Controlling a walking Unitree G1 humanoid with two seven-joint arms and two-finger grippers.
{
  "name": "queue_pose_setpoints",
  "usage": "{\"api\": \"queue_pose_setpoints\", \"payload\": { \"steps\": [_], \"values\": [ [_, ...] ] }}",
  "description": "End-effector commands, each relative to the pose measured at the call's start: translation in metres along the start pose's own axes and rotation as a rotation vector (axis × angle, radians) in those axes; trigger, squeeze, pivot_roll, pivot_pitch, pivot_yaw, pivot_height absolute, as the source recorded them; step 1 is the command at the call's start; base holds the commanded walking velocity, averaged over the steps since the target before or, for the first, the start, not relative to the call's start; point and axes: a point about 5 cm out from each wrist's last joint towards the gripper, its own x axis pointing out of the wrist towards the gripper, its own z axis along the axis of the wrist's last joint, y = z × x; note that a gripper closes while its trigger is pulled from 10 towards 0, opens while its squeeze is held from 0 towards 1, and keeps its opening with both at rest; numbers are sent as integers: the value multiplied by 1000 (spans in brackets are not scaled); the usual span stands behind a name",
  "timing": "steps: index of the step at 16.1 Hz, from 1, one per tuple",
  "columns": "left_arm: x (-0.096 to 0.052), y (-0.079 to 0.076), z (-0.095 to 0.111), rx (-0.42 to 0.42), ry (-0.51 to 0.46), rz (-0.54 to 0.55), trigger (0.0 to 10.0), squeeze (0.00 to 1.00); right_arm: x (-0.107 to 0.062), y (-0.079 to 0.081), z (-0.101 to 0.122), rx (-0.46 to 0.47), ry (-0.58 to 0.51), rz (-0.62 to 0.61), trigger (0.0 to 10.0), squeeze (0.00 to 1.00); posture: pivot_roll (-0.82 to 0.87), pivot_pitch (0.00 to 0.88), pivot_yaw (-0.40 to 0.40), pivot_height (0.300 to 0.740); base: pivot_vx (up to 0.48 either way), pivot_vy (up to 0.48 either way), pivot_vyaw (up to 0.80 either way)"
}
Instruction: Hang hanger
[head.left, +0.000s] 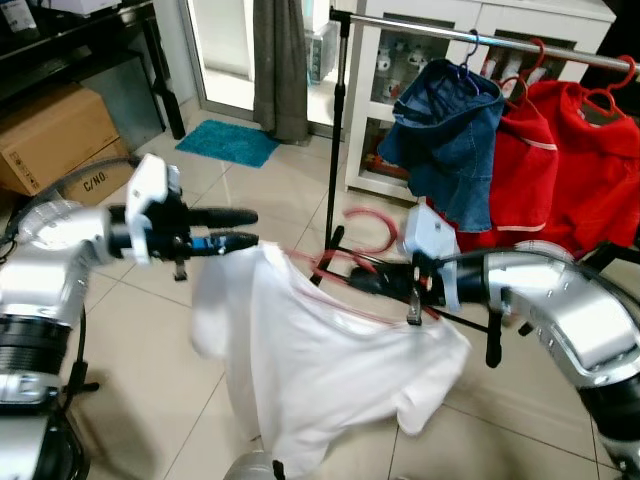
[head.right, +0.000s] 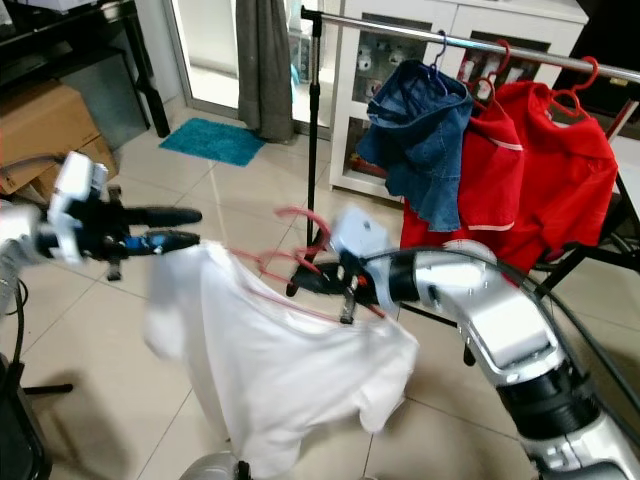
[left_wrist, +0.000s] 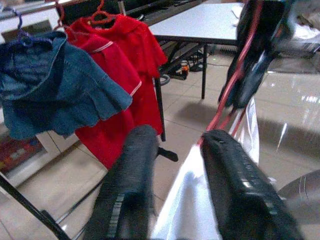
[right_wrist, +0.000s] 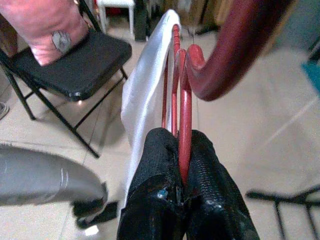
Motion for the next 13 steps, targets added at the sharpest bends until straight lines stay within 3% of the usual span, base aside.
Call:
{"api": "queue_pose_setpoints", "payload": {
  "steps": [1,3,4,5,6,7,9,11,12,13],
  "values": [
    [-2,-4,-1,16,31,-28,10000,1000,1,-1,0,-12,9,-18,0,0,53,0,-17,723,0,0,0],
    [-3,-8,-6,47,86,-40,10000,941,0,-4,-3,-11,3,-36,0,0,49,0,-11,723,0,0,0],
    [-3,-7,-5,55,81,-24,10000,573,0,-5,-3,-5,-3,-49,0,0,48,0,-10,723,0,0,0],
    [0,-1,-1,64,37,47,10000,467,-2,-7,-5,13,-17,-67,0,0,48,0,-13,723,0,0,0],
    [6,6,-4,11,35,205,10000,176,-1,-11,-8,54,-73,-165,0,0,46,0,-13,723,0,0,0],
    [13,2,-9,-44,-7,301,10000,0,-1,-17,-13,123,-106,-290,0,0,47,0,-14,723,0,0,0],
    [22,-10,-20,-114,-17,374,10000,0,-1,-21,-22,207,-140,-435,0,0,48,0,-8,723,0,0,0],
    [39,-33,-43,-191,3,511,10000,0,-1,-23,-38,373,-211,-723,0,0,50,0,-7,723,0,0,0],
    [42,-36,-44,-189,-14,556,10000,0,-1,-22,-41,413,-223,-789,2902,0,52,0,-7,723,0,0,0],
    [43,-37,-47,-210,-26,693,10000,0,1,-18,-46,468,-226,-881,10000,0,51,0,-5,723,0,0,0]
  ]
}}
